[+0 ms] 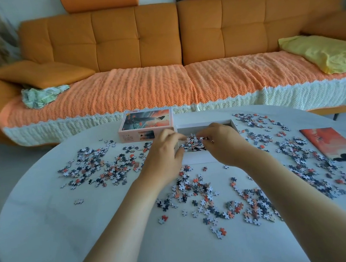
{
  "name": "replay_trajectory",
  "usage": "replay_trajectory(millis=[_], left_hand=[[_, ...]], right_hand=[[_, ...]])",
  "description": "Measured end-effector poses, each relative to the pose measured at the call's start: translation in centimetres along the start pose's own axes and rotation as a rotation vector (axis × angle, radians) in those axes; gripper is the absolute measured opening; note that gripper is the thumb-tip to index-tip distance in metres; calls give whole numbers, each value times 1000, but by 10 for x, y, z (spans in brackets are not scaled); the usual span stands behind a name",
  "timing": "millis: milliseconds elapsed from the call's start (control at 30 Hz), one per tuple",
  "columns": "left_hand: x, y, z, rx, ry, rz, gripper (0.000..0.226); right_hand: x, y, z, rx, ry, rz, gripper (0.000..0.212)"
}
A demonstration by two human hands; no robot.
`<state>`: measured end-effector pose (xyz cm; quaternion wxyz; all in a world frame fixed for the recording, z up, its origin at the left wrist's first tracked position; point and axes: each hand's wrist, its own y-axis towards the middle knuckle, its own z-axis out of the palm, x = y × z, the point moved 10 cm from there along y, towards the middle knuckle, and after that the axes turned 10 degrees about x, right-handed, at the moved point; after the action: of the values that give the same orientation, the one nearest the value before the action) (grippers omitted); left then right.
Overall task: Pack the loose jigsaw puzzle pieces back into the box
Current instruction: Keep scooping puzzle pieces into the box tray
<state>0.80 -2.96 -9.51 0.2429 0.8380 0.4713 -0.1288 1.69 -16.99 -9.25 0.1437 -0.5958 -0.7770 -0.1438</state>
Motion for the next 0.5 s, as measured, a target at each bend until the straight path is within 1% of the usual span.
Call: replay_trajectory(millis=[67,100,167,200,267,333,433,500], left_hand=[[14,-10,-1,6,12,-88,21],[23,-14,3,38,16,-142,22],[38,-24,14,141,59,-226,29],[41,-28,21,203,95,-239,35],[42,-37,31,297,108,-230,42],[36,-44,35,328,63,-199,46],[20,-51,37,349,1,-142,41],[13,-55,36,364,-39,-123,35]], right_hand=[[11,-6,-8,-61,18,-69,28],[19,-9,-10,-60,25,-104,27],[36,-19,-4,11,6,-162,25],[42,-23,4,72,-9,-175,26],[48,-30,23,196,-48,-171,27],[46,-36,45,295,-103,-127,34],[47,-44,67,376,-174,-104,48],[51,-48,73,409,-183,-127,49]])
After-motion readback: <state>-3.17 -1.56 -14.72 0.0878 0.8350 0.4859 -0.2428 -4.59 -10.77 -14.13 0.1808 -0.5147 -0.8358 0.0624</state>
